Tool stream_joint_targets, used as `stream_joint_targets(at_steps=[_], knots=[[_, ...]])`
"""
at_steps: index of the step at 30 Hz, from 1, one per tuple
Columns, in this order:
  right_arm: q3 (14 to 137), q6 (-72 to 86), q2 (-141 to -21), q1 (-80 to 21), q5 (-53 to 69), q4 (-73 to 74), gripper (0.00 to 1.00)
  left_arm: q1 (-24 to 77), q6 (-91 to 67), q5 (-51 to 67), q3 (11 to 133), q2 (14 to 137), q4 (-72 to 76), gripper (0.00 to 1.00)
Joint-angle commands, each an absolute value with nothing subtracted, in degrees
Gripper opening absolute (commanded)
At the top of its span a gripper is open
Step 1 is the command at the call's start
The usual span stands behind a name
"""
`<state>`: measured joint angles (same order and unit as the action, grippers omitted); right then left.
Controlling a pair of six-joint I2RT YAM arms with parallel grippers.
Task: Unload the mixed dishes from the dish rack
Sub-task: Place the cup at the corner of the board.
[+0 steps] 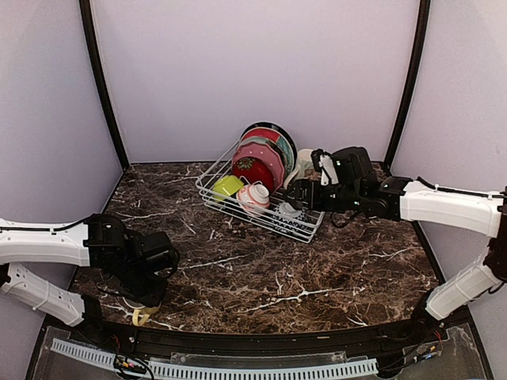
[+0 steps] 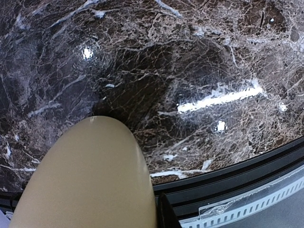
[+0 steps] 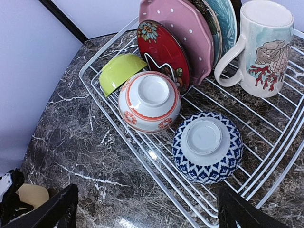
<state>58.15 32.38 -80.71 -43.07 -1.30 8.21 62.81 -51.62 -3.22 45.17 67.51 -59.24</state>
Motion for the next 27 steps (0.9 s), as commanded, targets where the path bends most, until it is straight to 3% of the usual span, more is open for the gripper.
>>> stream_joint_targets(at_steps=[1,5,11,13,20,27], knots=[[57.06,31.34,-79.29,-42.75,-0.9,5.8,0.99,62.95,-51.59,0.61,42.02,65.28,-59.85,0.01],[56.69,31.67,-79.6,-42.8,-0.26,4.58,0.99,62.95,-51.55,1.47,42.03,64.89,-59.45,0.01],[56.6,31.99,-80.41,-42.77,1.45,4.39,0.99,62.95,-51.68,-2.97,44.52,65.05,-63.71,0.35],[56.77,31.91,-80.86,-42.78,1.29,4.66,0.99,62.93,-51.72,-4.66,45.61,64.41,-64.3,0.43],[57.29,31.51,-81.23,-42.75,0.99,5.4,0.99,62.93,-50.74,-7.9,49.86,63.71,-66.82,0.54],[58.13,28.7,-82.05,-42.71,-1.86,8.04,0.99,62.93,-45.71,-14.39,57.67,58.77,-68.52,0.74]])
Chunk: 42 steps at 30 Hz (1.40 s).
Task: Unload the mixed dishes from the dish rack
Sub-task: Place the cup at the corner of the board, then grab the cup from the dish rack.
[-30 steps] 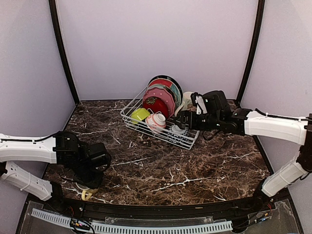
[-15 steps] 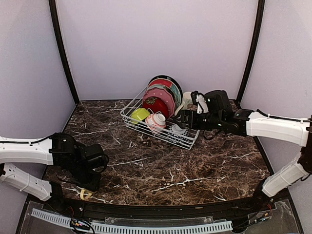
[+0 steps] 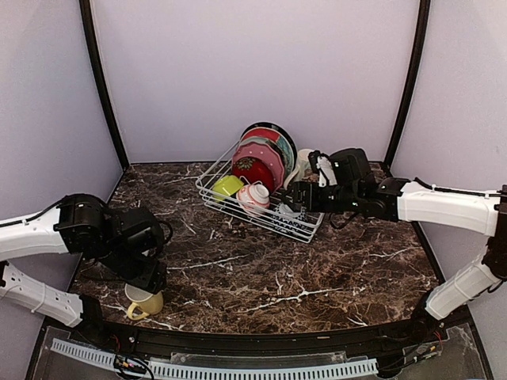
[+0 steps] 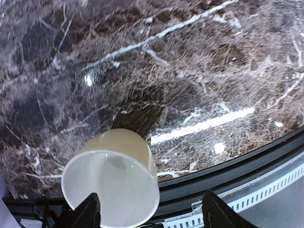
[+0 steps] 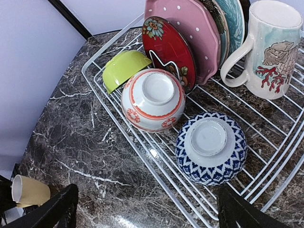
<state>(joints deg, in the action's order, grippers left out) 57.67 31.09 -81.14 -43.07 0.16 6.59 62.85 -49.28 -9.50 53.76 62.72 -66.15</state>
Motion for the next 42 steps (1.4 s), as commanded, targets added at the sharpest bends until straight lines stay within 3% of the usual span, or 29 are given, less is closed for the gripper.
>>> stream_joint_targets(at_steps=[1,7,13,18,31,35,42], knots=[[58.22,28.18,-81.96,-42.71,-2.37,8.54,0.99,62.93,-43.51,-14.67,59.15,58.21,-66.41,0.78],[59.96,22.55,-81.67,-42.71,-7.44,12.52,0.99,60.78,-25.03,-17.21,69.55,61.0,-48.69,0.98],[69.28,17.76,-85.15,-42.53,-17.15,25.67,0.99,49.31,-12.15,-4.39,85.47,77.15,-37.57,0.99],[81.46,13.62,-93.59,-39.77,-26.57,36.05,0.99,43.6,-8.39,1.65,96.87,86.18,-39.04,0.99],[99.63,21.98,-110.64,-32.2,-23.83,33.11,0.99,38.09,-3.59,-1.27,78.85,81.08,-26.74,0.99],[102.04,25.27,-113.46,-31.19,-19.84,28.48,0.99,37.73,-4.18,-4.36,77.99,81.5,-27.52,0.99],[108.11,28.52,-119.84,-30.37,-20.87,24.32,0.99,37.79,-6.63,2.68,77.54,82.35,-26.56,0.98]])
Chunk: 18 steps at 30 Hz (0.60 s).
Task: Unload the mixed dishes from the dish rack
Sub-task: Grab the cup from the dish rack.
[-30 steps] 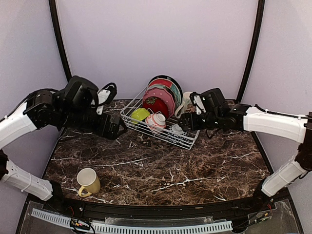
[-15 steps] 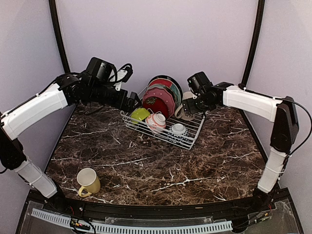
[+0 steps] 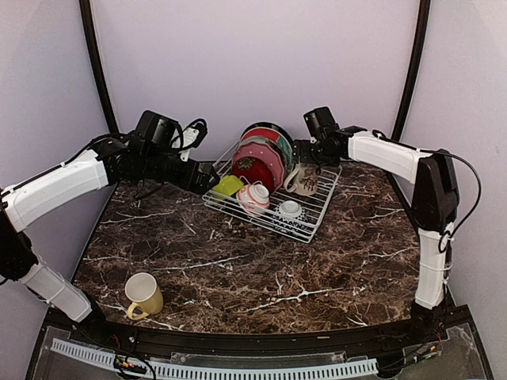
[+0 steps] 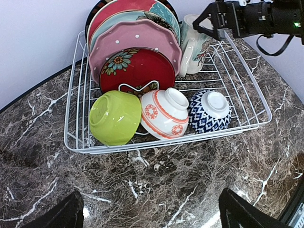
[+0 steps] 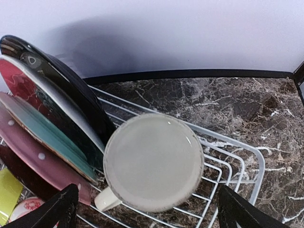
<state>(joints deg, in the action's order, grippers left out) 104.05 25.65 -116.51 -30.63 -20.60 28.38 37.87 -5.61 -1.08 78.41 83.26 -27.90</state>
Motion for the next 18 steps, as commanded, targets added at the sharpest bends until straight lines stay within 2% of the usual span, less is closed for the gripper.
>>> stream_joint_targets(at_steps=[1,6,13,18], knots=[[109.26,28.59,-120.9,-30.21,-21.16,24.34,0.99,37.79,-6.79,3.07,77.66,82.66,-26.75,0.98],[112.12,30.92,-125.24,-29.15,-22.47,24.16,0.99,37.77,-7.48,4.27,77.91,82.97,-27.03,0.98],[112.0,30.64,-127.1,-28.67,-25.35,22.81,0.89,37.79,-7.26,3.19,77.74,82.87,-27.05,0.98],[112.14,30.02,-128.09,-28.29,-25.33,22.32,0.88,37.77,-7.27,3.35,77.71,82.95,-27.06,0.98]])
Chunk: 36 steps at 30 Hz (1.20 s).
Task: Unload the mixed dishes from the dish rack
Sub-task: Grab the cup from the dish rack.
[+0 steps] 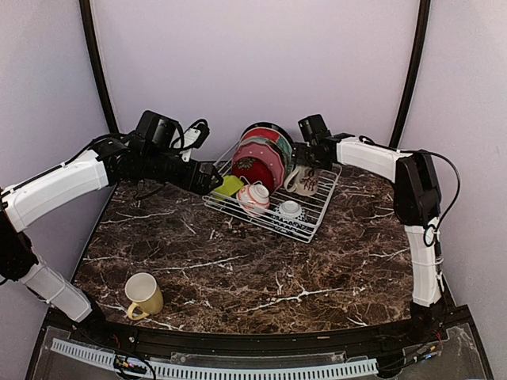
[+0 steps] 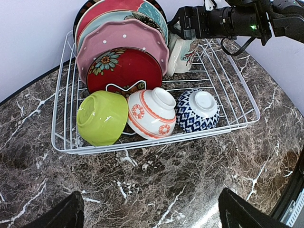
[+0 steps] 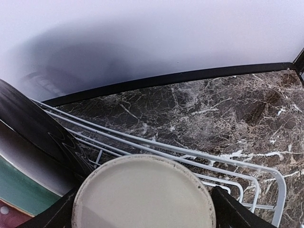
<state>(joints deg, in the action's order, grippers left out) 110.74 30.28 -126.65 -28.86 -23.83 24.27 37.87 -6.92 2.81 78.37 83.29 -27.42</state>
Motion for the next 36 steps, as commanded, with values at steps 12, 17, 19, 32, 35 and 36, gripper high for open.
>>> stream_joint_targets(at_steps=[12,17,19,32,35,36], knots=[[103.79,27.7,-115.67,-28.22,-20.24,16.56,0.42,37.77,-7.03,2.84,77.61,83.13,-27.12,0.98],[97.24,26.1,-108.03,-28.21,-17.85,10.73,0.29,37.75,-7.39,3.36,77.61,83.6,-26.96,0.98],[94.93,26.16,-105.28,-28.13,-16.45,8.68,0.22,37.71,-7.49,3.6,77.6,83.77,-26.98,0.98],[70.74,39.37,-88.84,-26.89,3.9,-19.31,0.0,31.91,-18.16,25.42,74.4,86.03,-19.16,0.99],[66.92,43.34,-87.59,-26.93,9.15,-25.92,0.0,28.64,-24.65,39.75,71.96,87.59,-9.92,0.97],[65.63,44.48,-87.65,-26.98,12.28,-29.67,0.0,28.07,-29.83,43.17,70.11,88.05,-3.01,0.97]])
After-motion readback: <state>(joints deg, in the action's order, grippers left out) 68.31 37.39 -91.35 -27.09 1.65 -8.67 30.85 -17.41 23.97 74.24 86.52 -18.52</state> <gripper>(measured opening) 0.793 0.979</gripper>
